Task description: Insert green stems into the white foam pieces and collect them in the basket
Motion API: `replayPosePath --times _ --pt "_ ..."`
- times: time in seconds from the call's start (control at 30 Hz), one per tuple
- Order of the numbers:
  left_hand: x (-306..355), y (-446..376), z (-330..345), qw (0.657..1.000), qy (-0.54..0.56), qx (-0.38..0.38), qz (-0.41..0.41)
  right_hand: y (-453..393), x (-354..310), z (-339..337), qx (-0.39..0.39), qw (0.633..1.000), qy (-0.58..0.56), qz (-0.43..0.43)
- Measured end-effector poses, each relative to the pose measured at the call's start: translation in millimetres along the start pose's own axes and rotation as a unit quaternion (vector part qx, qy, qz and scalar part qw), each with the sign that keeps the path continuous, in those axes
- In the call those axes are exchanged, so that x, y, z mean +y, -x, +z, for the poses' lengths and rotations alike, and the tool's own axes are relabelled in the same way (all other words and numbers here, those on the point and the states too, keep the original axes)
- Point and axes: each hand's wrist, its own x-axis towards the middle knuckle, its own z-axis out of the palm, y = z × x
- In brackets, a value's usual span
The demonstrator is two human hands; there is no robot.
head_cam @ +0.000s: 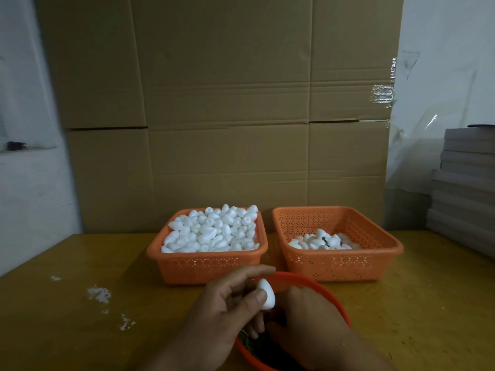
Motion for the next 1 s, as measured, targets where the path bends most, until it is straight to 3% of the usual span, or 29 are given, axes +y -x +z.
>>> replayPosePath --times 0.4,0.8,1.0 --pt "-3.5 -4.1 -4.6 0.995 0.083 0.022 -0.044 6.0 -5.9 -7.9 0.062 0.997 -0.029 0.021" --pt "8.1 -4.8 -2.8 0.980 0.170 0.072 -0.079 10.9 -4.8 -14.4 0.101 0.994 -0.030 -0.023" --pt "10.7 -4.2 -4.2 0.978 0.176 0.072 -0.082 10.0 -3.7 -17.1 0.112 0.986 -0.114 -0.040"
